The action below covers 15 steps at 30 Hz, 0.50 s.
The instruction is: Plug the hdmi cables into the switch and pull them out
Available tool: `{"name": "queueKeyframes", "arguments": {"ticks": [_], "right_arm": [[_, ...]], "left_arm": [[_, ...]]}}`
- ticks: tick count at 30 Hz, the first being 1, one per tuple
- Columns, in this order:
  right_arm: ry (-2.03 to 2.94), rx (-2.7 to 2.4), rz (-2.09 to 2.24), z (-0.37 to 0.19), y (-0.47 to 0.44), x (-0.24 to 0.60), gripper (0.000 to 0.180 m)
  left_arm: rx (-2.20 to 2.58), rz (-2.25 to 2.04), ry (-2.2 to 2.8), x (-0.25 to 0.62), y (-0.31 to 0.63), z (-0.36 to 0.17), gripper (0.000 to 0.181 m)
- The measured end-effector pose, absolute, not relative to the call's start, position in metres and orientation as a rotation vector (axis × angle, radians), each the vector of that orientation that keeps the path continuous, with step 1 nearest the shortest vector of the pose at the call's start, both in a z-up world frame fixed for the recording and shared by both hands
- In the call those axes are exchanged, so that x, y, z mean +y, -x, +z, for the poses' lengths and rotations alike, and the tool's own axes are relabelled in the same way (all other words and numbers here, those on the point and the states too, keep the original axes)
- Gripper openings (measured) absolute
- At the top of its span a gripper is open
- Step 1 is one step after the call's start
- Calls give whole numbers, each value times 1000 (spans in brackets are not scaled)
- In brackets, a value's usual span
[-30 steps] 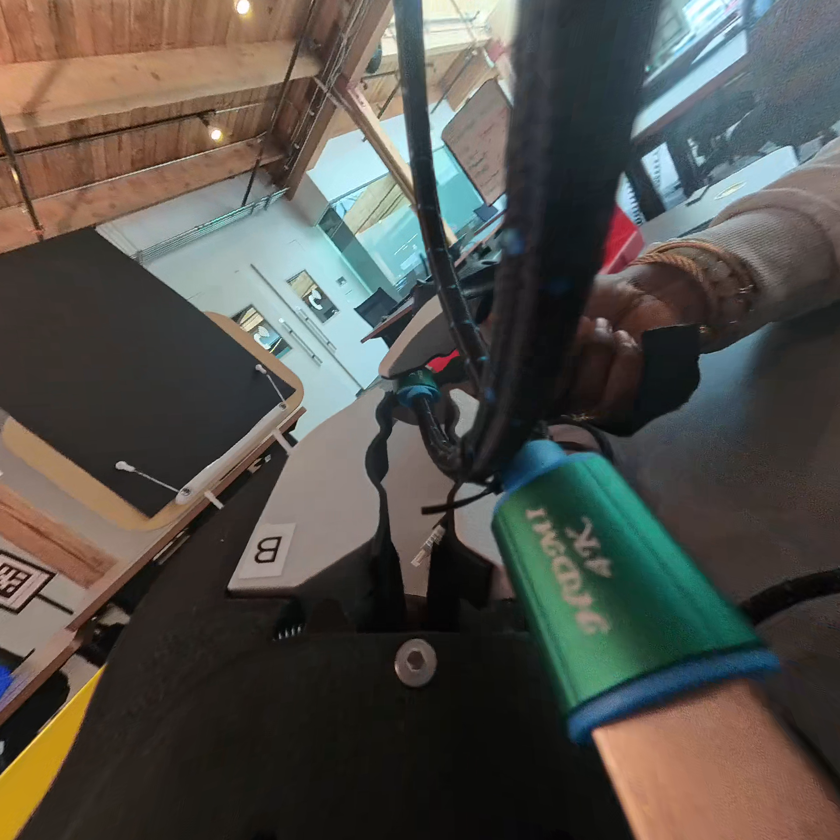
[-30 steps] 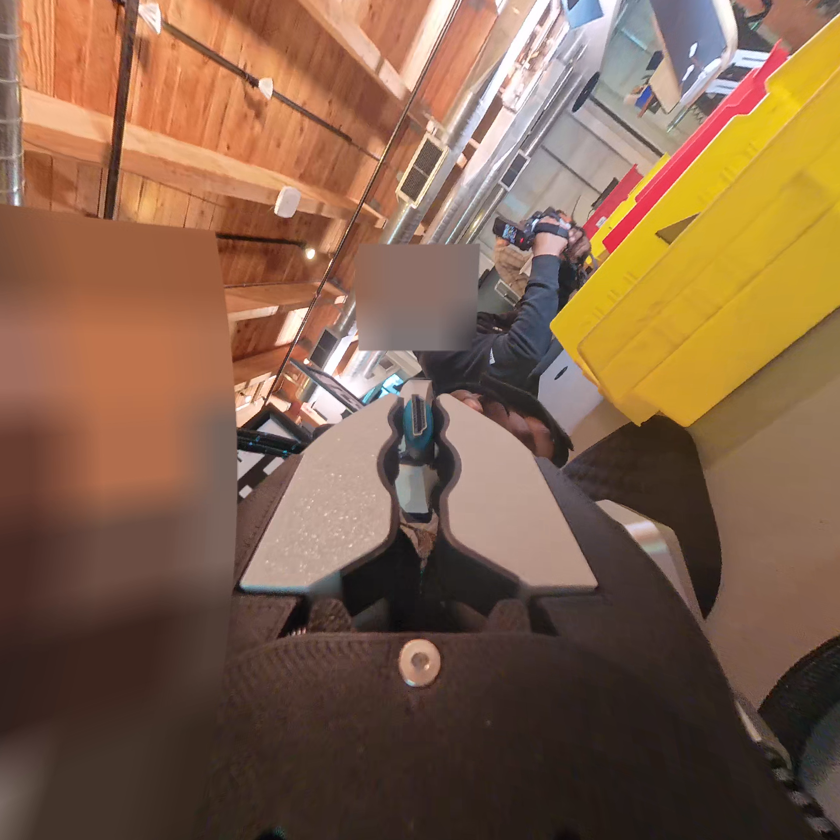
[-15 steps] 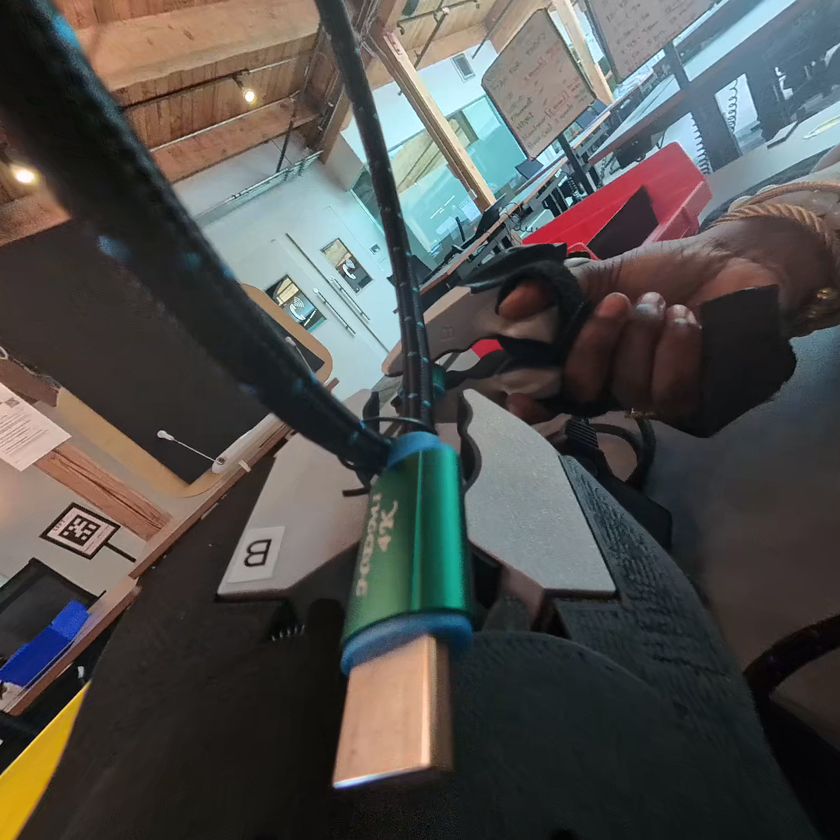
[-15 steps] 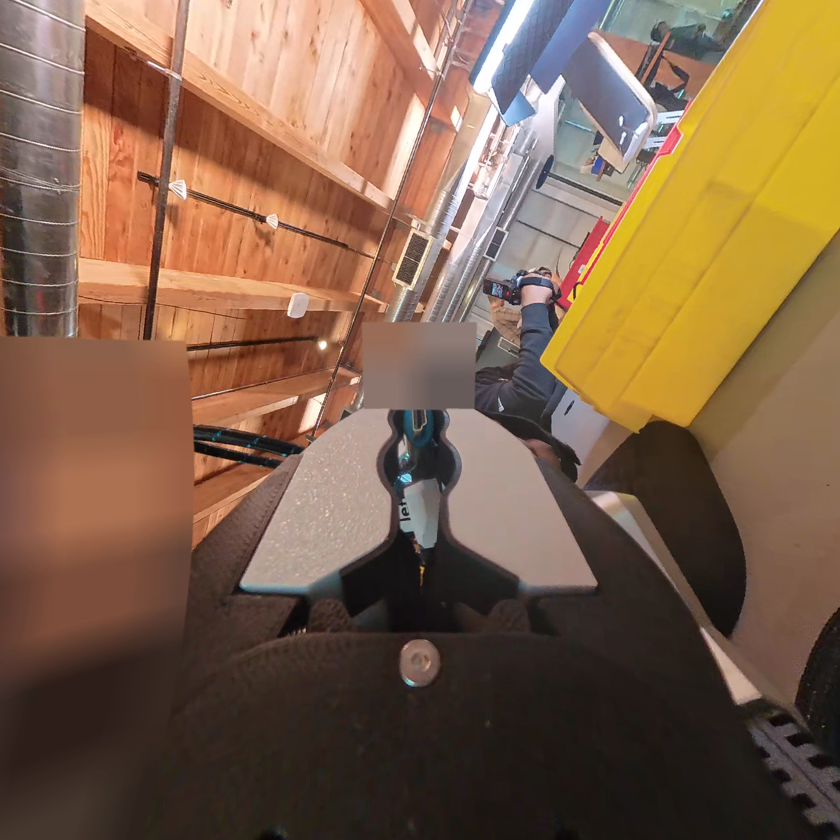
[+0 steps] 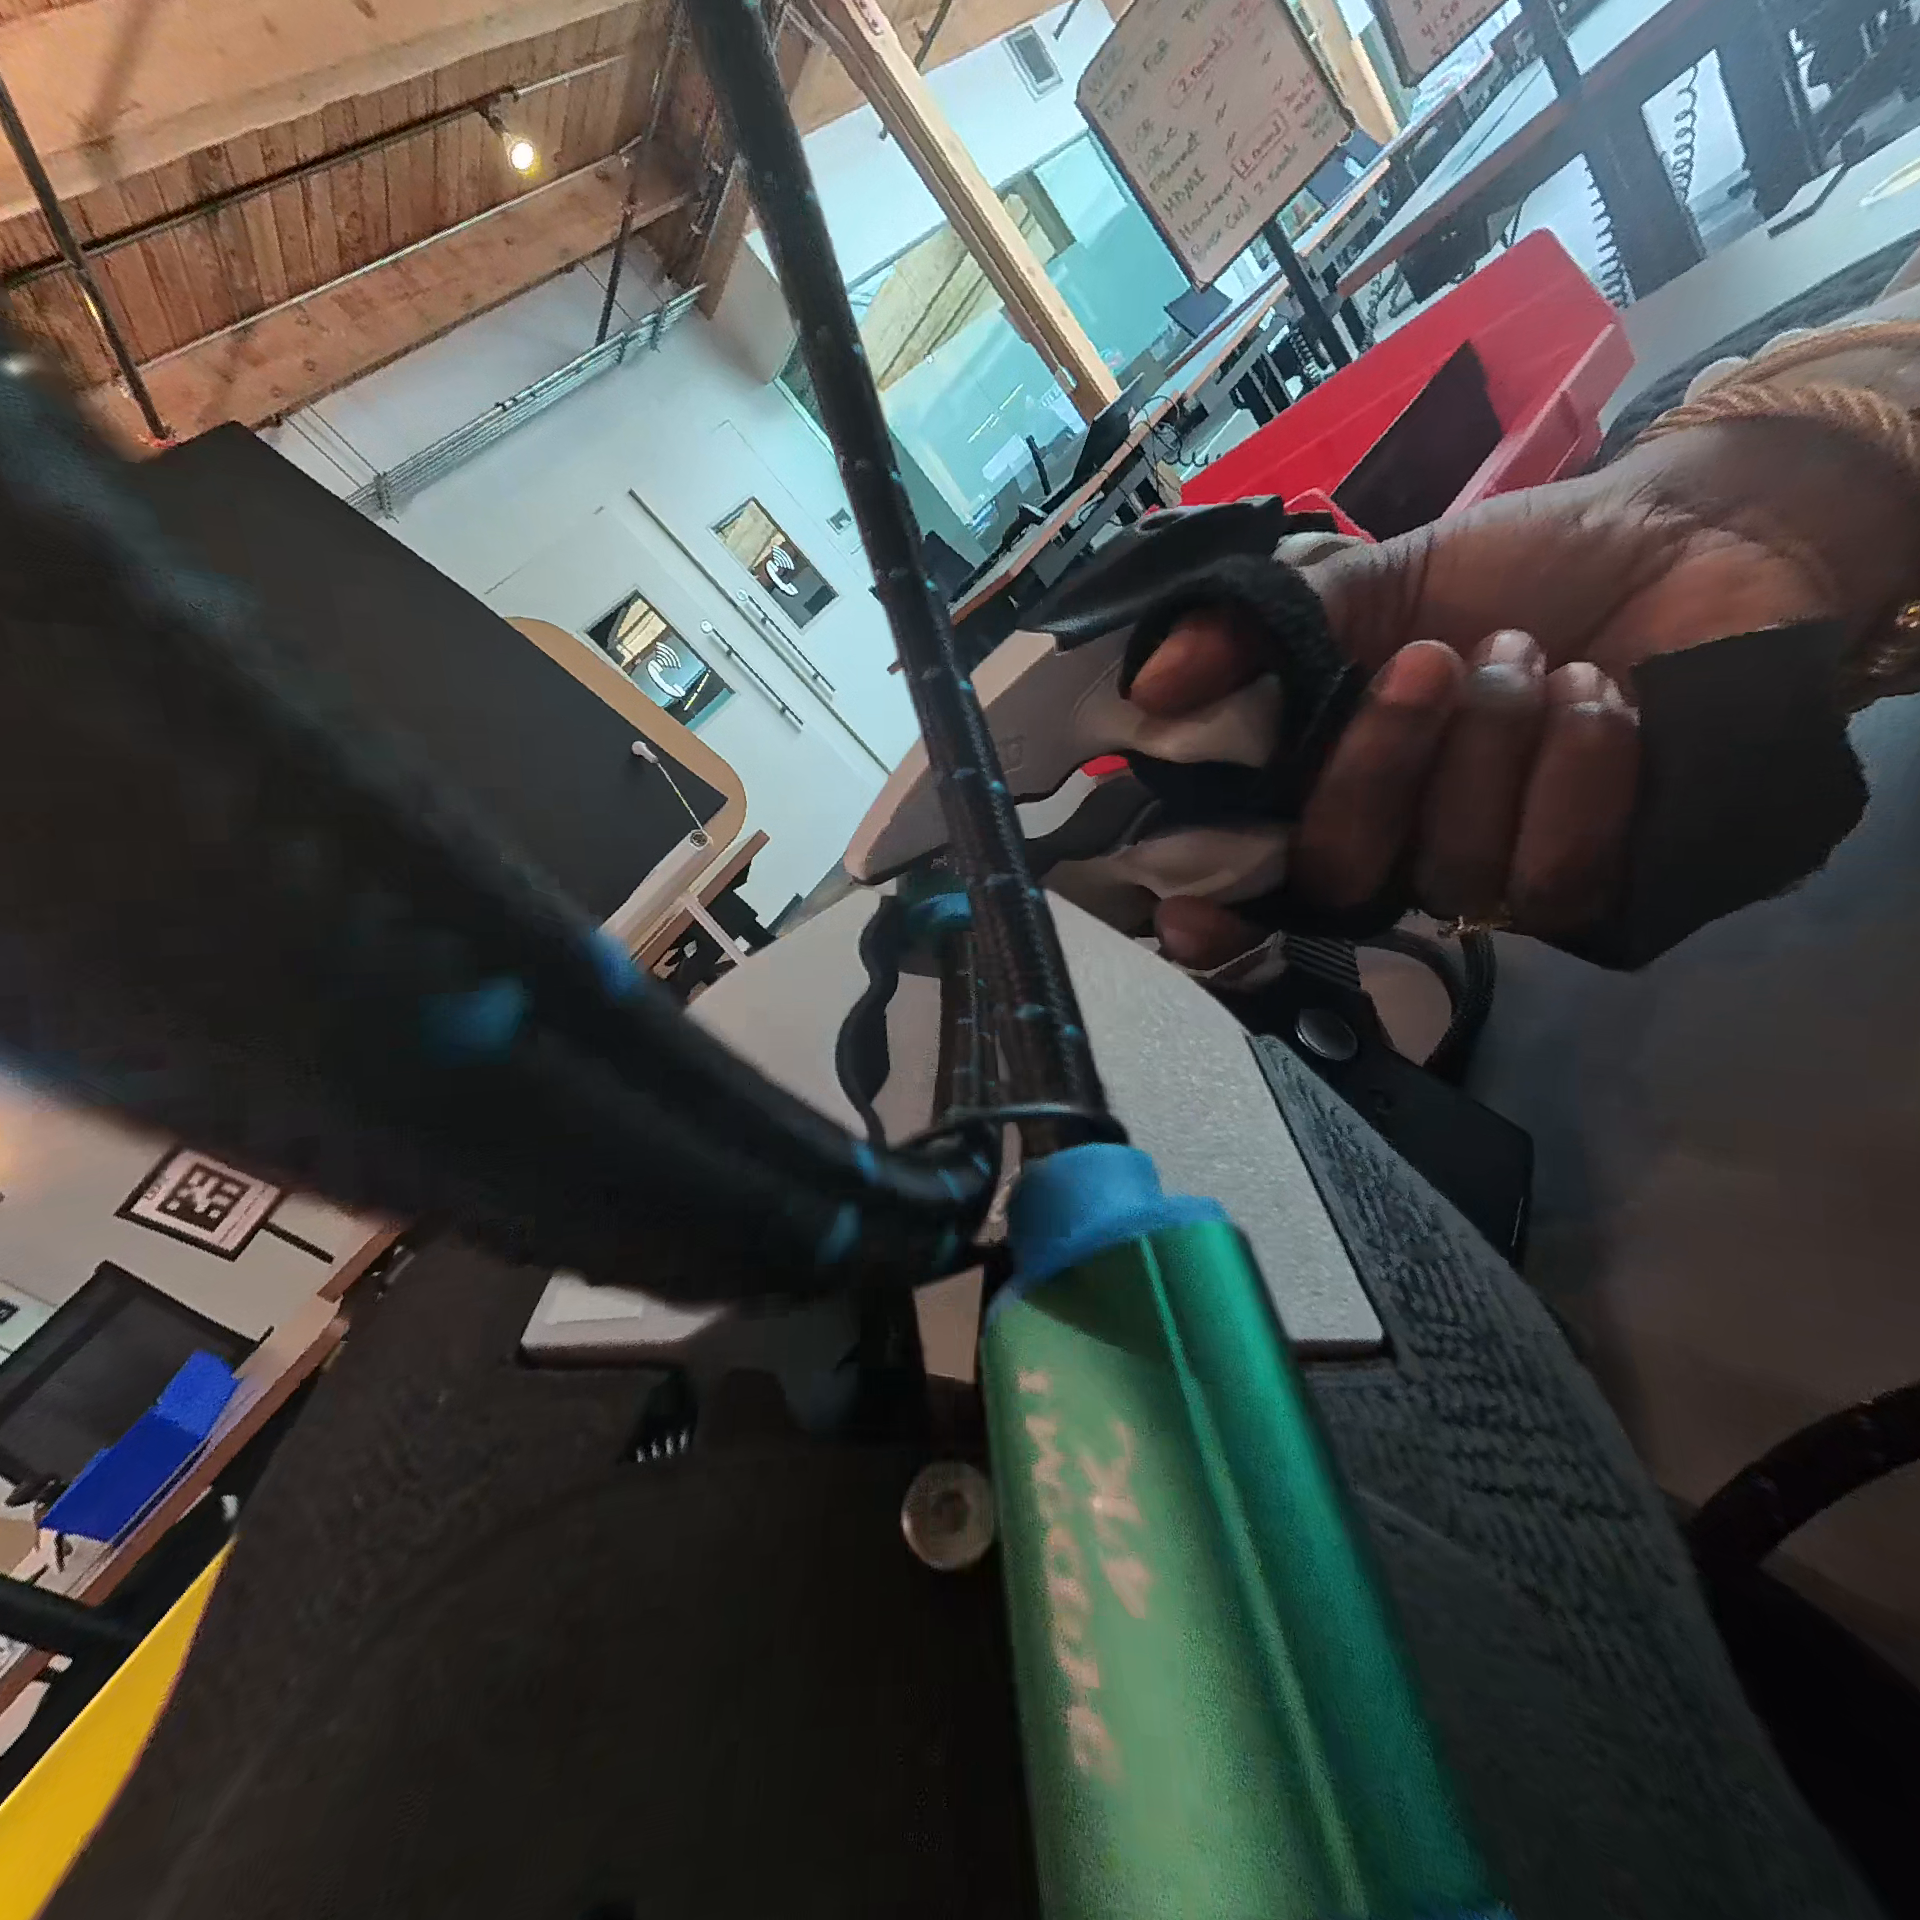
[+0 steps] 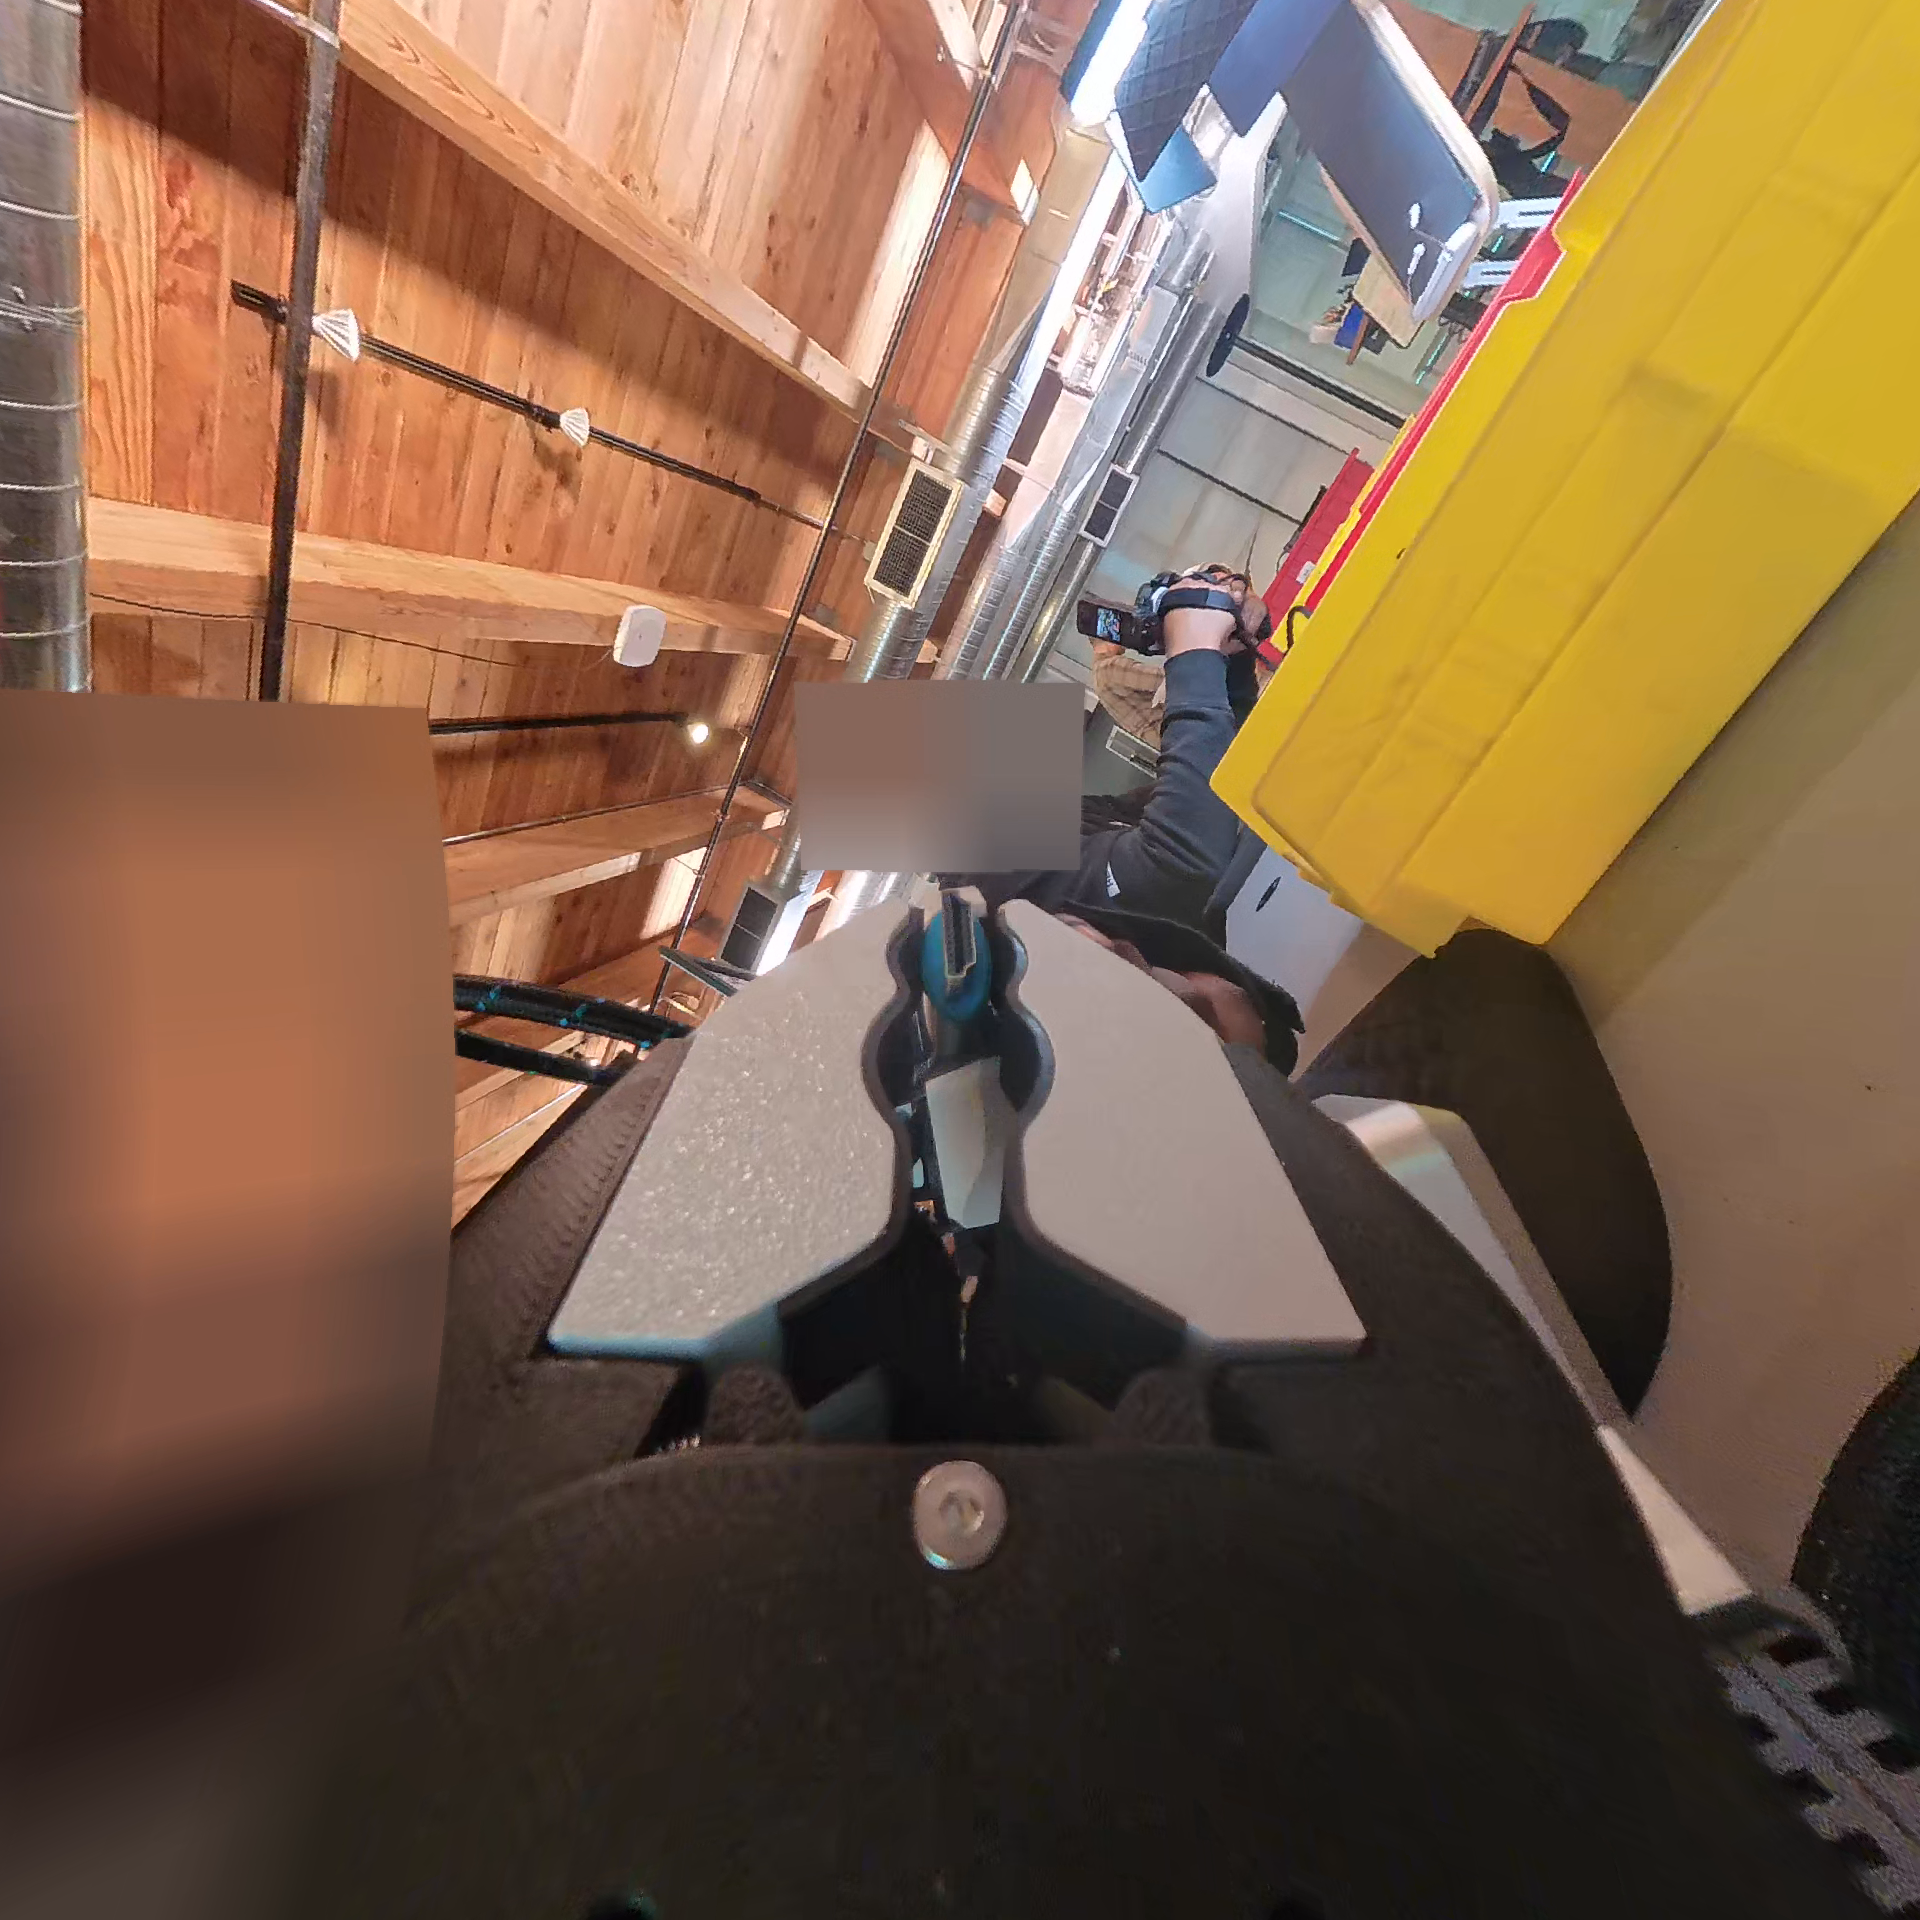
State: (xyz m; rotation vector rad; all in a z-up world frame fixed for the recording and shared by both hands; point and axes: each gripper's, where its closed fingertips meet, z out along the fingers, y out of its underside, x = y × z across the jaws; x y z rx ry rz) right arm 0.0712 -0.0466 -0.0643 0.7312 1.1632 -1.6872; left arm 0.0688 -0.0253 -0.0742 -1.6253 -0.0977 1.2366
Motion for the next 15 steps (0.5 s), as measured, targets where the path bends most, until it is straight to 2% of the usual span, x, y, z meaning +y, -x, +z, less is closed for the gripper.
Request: {"name": "queueKeyframes", "arguments": {"ticks": [6, 9, 12, 15], "right_arm": [[-636, 1297, -1698, -63, -77, -47, 14], [-394, 1551, -1799, -48, -80, -35, 42], [-34, 2178, -1886, -61, -72, -14, 66], [357, 2871, -1618, -109, -58, 19, 69]], "left_arm": [[-102, 1152, 1624, -26, -74, -73, 21], [-143, 1071, 1617, -36, -78, -67, 20], [-221, 1017, 1659, -56, -76, -68, 20], [-294, 1020, 1688, -77, -74, -70, 20]]}}
